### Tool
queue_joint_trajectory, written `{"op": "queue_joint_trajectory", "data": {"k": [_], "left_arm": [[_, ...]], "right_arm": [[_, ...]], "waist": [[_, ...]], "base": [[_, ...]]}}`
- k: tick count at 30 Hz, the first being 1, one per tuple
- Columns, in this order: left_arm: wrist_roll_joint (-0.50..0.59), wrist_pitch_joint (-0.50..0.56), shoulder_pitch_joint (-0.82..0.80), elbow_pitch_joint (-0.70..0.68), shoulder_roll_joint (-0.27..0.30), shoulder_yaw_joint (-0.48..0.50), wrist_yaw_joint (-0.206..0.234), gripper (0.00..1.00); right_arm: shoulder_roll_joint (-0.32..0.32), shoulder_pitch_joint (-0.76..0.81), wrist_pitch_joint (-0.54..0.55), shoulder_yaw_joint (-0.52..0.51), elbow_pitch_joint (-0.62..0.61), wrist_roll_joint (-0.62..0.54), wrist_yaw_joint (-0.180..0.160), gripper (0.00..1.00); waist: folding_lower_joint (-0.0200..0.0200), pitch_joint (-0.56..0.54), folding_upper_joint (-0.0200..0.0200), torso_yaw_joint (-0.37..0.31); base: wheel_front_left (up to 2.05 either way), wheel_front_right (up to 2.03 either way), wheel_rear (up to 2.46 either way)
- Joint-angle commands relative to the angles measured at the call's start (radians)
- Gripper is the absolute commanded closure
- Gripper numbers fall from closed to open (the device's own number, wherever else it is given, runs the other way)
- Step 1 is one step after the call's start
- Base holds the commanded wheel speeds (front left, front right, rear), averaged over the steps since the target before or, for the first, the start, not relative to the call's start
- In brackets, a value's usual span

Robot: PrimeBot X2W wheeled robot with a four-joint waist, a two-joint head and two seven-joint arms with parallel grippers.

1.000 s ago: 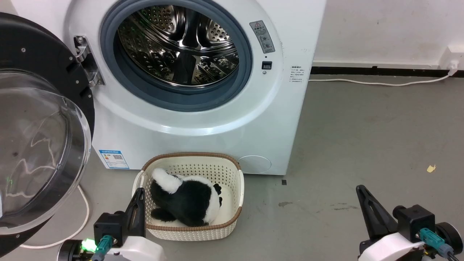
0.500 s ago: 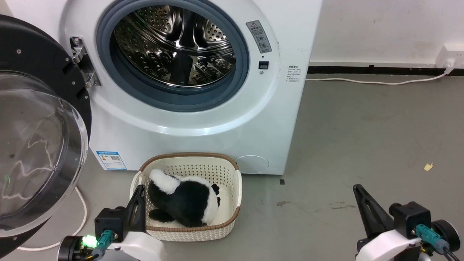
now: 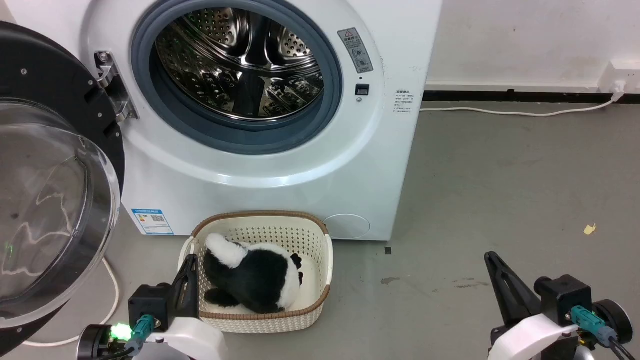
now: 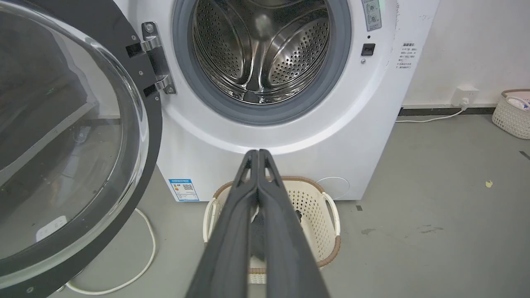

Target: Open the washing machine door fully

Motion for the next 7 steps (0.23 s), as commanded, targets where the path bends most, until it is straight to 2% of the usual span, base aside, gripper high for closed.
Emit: {"op": "queue_joint_trajectory", "data": {"k": [1, 7], "left_arm": [[0.009, 0.000, -0.016, -0.004, 0.000, 0.000, -0.004, 1.00], [0.009, 0.000, -0.016, -0.004, 0.000, 0.000, -0.004, 1.00]], "right_arm": [[0.003, -0.012, 0.000, -0.001, -0.004, -0.008, -0.001, 1.00], [0.003, -0.012, 0.000, -0.001, -0.004, -0.008, -0.001, 1.00]], "waist": [[0.0000, 0.000, 0.0000, 0.000], [0.0000, 0.000, 0.0000, 0.000]], "base": [[0.00, 0.00, 0.00], [0.00, 0.00, 0.00]]}}
